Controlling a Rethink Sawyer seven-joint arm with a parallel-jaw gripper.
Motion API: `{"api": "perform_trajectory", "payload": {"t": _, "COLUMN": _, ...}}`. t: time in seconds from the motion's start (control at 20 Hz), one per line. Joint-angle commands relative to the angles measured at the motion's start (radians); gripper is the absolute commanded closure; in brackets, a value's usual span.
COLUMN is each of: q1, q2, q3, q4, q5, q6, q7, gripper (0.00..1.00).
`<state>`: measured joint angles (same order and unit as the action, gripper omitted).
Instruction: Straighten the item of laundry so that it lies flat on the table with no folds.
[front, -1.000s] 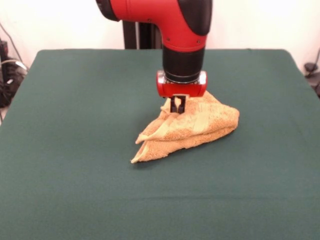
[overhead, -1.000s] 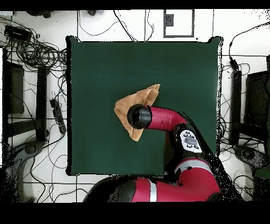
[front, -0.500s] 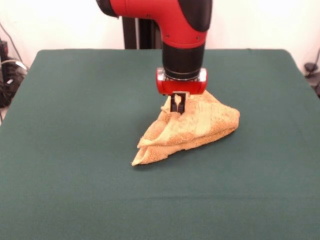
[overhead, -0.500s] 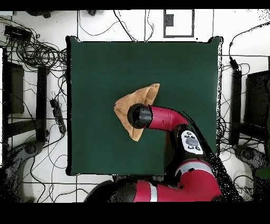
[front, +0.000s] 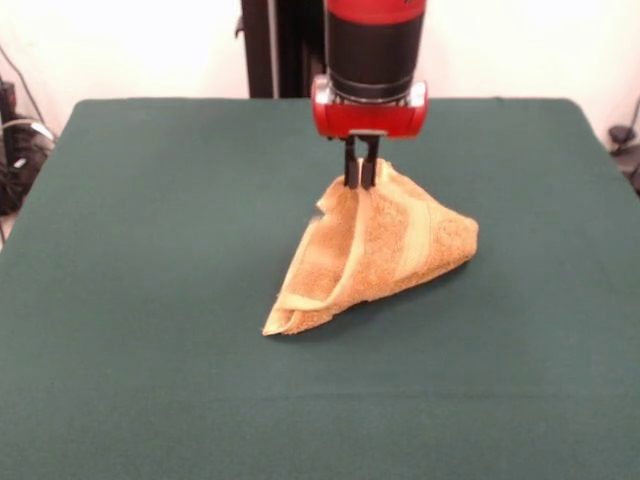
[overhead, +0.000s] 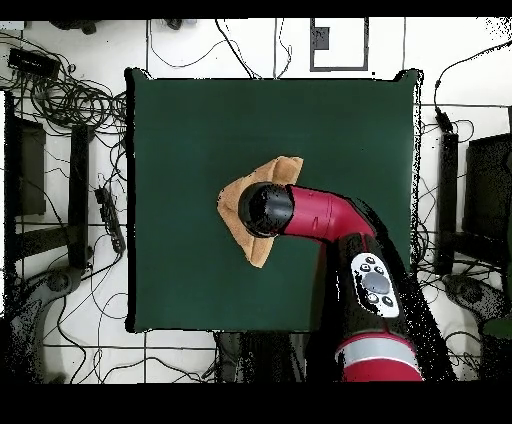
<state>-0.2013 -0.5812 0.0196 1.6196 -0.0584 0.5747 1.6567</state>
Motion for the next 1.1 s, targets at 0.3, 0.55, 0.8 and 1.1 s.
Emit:
{"api": "perform_trajectory", "payload": {"t": 0.3, "q1": 0.069, "q2": -0.006, "q3": 0.036, "q4": -0.02, "q5": 0.08, "q6": 0.113, "q7": 0.214, "gripper": 1.0}}
{"api": "perform_trajectory", "payload": {"t": 0.55, "q1": 0.085, "q2": -0.012, "q3": 0.018, "q4": -0.015, "q5": 0.088, "q6": 0.112, "q7": 0.214, "gripper": 1.0}}
{"api": "perform_trajectory", "payload": {"t": 0.8, "q1": 0.097, "q2": -0.014, "q3": -0.004, "q4": -0.031, "q5": 0.093, "q6": 0.12, "q7": 0.217, "gripper": 1.0}}
{"api": "perform_trajectory", "payload": {"t": 1.1, "q1": 0.092, "q2": -0.105, "q3": -0.038, "q4": -0.031, "q5": 0.092, "q6": 0.225, "q7": 0.202, "gripper": 1.0}}
